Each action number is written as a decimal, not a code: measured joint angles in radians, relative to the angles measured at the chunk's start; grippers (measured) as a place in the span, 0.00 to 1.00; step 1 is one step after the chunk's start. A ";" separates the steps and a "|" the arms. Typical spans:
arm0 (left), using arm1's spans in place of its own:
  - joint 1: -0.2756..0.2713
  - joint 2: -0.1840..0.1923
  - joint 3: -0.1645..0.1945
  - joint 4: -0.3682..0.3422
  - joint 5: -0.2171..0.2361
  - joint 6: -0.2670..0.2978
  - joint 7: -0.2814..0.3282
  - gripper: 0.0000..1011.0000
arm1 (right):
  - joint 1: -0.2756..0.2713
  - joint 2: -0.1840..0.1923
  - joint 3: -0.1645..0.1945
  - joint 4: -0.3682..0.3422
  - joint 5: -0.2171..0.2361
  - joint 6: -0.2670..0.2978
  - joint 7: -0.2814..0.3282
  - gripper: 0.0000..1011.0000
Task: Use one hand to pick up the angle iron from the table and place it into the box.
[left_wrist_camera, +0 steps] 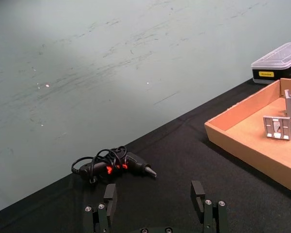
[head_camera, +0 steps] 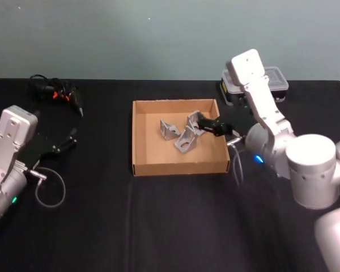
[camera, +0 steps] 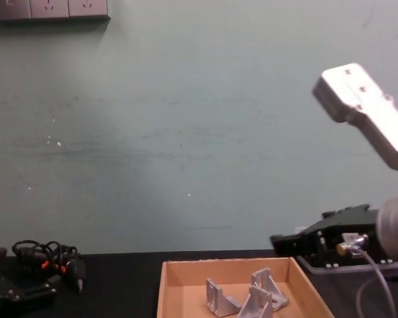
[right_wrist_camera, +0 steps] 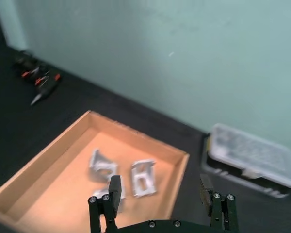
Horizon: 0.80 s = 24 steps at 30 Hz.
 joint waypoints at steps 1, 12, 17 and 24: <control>0.000 0.000 0.000 0.000 0.000 0.000 0.000 0.99 | -0.024 -0.002 0.007 -0.014 -0.011 -0.046 -0.033 0.99; 0.000 0.000 0.000 0.000 0.000 0.000 0.000 0.99 | -0.104 -0.048 0.013 0.071 -0.098 -0.400 -0.244 0.99; 0.000 0.000 0.000 0.000 0.000 0.000 0.000 0.99 | -0.078 -0.069 0.017 0.168 -0.131 -0.502 -0.301 0.99; 0.000 0.000 0.000 0.000 0.000 0.000 0.000 0.99 | -0.055 -0.078 0.021 0.212 -0.146 -0.520 -0.308 0.99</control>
